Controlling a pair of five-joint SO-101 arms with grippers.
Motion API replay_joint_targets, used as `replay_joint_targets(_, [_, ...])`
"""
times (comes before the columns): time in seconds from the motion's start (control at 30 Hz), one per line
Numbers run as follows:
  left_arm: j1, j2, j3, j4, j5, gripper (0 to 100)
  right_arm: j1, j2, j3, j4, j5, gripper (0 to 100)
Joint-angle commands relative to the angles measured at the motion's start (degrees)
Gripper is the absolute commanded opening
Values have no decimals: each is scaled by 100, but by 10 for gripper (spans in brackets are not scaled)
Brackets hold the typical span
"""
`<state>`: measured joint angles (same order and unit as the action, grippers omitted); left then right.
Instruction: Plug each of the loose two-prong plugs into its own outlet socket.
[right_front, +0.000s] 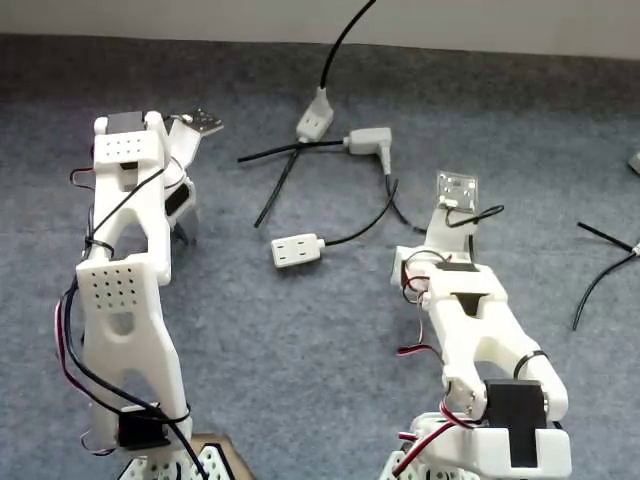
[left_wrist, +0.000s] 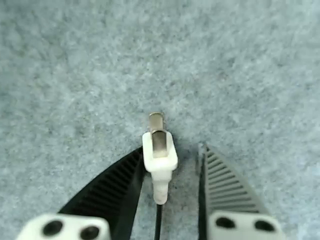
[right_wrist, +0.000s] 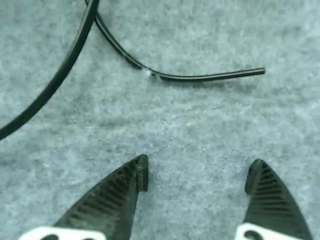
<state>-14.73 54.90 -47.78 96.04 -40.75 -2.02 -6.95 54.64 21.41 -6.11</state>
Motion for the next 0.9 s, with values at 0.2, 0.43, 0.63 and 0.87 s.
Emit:
replay_joint_targets(0.2, [-75,-84,-215,-53,53,46,66,-268,-31,-110,-26,307])
replay_joint_targets(0.43, [207,-655,-1103,422,62,30,66,-268,-31,-119,-26,307])
replay_joint_targets(0.63, [611,-1859,-1270,527,712,6,66,-268,-31,-119,-26,307])
replay_joint_targets(0.87, [1015,-3626,92,554,1389,6,66,-259,-31,-119,-26,307])
